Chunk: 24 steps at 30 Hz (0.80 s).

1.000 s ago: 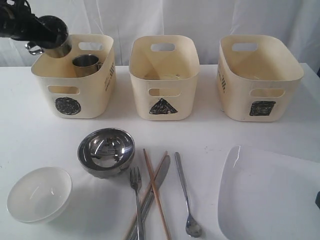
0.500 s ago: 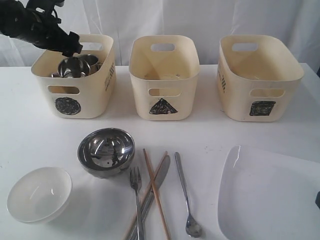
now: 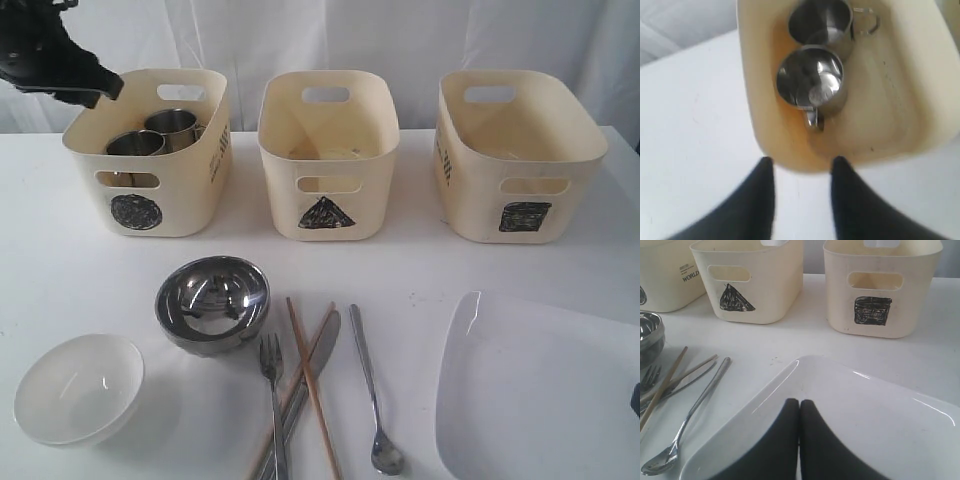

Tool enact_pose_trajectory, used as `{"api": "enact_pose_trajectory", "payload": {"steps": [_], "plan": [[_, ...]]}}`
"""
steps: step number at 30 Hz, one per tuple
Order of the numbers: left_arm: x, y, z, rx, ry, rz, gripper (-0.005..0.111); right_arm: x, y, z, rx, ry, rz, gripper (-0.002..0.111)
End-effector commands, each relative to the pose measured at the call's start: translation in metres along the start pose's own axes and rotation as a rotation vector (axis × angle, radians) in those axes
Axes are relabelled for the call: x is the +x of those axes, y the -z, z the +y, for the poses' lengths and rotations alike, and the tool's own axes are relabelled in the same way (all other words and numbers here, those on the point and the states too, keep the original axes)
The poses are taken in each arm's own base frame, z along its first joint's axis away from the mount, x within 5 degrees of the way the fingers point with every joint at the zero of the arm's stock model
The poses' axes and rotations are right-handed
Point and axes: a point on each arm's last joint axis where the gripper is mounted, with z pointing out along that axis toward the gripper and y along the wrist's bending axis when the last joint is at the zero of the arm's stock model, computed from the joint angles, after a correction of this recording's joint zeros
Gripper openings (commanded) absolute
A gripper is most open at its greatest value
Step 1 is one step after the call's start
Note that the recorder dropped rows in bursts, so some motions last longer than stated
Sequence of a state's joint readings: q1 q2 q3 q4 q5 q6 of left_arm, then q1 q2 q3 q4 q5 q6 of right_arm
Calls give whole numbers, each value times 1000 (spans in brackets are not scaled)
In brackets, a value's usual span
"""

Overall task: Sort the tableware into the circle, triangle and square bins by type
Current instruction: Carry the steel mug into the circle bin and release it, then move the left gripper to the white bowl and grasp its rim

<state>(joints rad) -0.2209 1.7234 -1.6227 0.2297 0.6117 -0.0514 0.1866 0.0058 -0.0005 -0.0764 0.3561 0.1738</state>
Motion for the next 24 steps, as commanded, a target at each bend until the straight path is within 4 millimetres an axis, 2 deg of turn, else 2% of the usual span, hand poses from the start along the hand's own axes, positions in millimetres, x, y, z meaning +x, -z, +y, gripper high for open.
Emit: {"api": "enact_pose_trajectory", "payload": {"steps": [1,5,10,12,19,22,24], "plan": [[17,35,-5,84,52,192,1,-1,0,0,-6,-5,-18,0],[38,35,-16,185,79,400,2,-1,0,0,-6,-5,-18,0],[78,22,-34,312,52,632,2,-1,0,0,-6,-5,-18,0],[91,21,-40,366,30,674,2,-1,0,0,-6,-5,-18,0],[128,28,-46,346,22,640,2,-1,0,0,-6,-5,-18,0],[142,23,-49,341,32,612,3,-1,0,0,-6,-5,-18,0],[150,17,-52,347,30,596,8,-1,0,0,-6,-5,-18,0]]}}
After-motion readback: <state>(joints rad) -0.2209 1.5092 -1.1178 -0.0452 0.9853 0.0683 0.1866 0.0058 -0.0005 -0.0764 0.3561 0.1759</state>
